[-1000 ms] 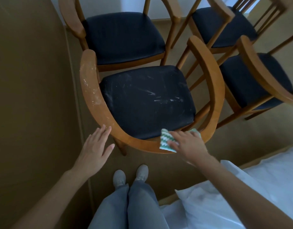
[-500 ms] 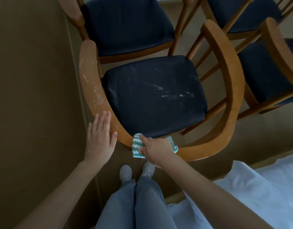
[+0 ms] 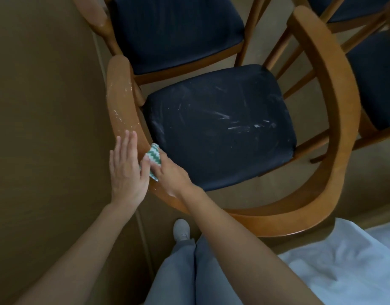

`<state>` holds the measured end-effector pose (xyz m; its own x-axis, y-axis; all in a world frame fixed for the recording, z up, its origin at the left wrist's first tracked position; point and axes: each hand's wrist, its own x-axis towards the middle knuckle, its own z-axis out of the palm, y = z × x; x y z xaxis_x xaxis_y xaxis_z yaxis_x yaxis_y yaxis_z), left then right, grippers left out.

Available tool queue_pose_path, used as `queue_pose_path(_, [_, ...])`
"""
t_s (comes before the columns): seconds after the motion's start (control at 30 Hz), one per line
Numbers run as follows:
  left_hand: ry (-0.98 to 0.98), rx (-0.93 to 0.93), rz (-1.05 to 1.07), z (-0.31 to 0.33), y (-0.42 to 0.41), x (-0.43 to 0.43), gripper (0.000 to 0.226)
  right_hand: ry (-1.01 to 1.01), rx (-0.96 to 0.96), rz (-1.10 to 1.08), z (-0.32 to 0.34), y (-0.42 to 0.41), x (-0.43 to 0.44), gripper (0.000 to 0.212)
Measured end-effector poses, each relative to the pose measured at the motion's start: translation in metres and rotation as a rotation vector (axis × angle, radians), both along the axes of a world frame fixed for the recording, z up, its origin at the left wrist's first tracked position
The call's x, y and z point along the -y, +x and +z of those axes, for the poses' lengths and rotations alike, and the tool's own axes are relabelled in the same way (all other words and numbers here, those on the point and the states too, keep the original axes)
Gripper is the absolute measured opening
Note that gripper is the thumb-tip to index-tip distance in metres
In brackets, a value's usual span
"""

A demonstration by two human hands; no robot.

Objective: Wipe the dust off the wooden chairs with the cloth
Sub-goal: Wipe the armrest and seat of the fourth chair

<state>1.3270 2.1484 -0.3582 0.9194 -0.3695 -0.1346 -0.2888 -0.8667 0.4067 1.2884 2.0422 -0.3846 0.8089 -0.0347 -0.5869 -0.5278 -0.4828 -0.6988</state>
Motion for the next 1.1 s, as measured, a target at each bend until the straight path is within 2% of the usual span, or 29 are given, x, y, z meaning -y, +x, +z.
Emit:
queue_pose_path(0.1, [0.008, -0.021, 0.009, 0.002, 0.008, 0.000, 0.058, 0.027, -0.056, 0.105, 0.011, -0.010, 0.014, 0.059])
queue_pose_path(0.27, [0.018, -0.042, -0.160, -0.005, 0.004, 0.005, 0.054, -0.106, -0.238, 0.523, 0.031, -0.072, 0.061, 0.052])
queue_pose_path(0.43, [0.045, -0.058, -0.499, -0.016, -0.024, 0.014, 0.050, -0.272, -0.492, 0.623, 0.073, -0.118, 0.135, 0.056])
queue_pose_path(0.5, [0.097, -0.041, -0.600, -0.018, -0.033, 0.019, 0.049, -0.291, -0.600, 0.577, 0.093, -0.129, 0.169, 0.055])
queue_pose_path(0.57, [0.127, -0.020, -0.673, -0.020, -0.041, 0.024, 0.049, -0.344, -0.629, 0.535, 0.108, -0.137, 0.193, 0.053])
queue_pose_path(0.7, [0.165, -0.033, -0.724, -0.024, -0.055, 0.029, 0.051, -0.464, -0.559, 0.602, 0.117, -0.142, 0.191, 0.051])
queue_pose_path(0.83, [0.148, -0.056, -0.663, -0.023, -0.054, 0.026, 0.063, -0.306, -0.509, 0.617, 0.089, -0.124, 0.145, 0.051])
queue_pose_path(0.9, [0.124, -0.057, -0.614, -0.023, -0.050, 0.020, 0.061, -0.191, -0.506, 0.602, 0.064, -0.105, 0.117, 0.052])
queue_pose_path(1.03, [0.027, -0.079, -0.417, -0.022, -0.028, -0.001, 0.057, 0.150, -0.454, 0.400, 0.019, -0.056, 0.063, 0.058])
queue_pose_path(1.1, [0.027, -0.058, -0.358, -0.017, -0.016, -0.009, 0.058, 0.183, -0.433, 0.307, 0.015, -0.041, 0.048, 0.061])
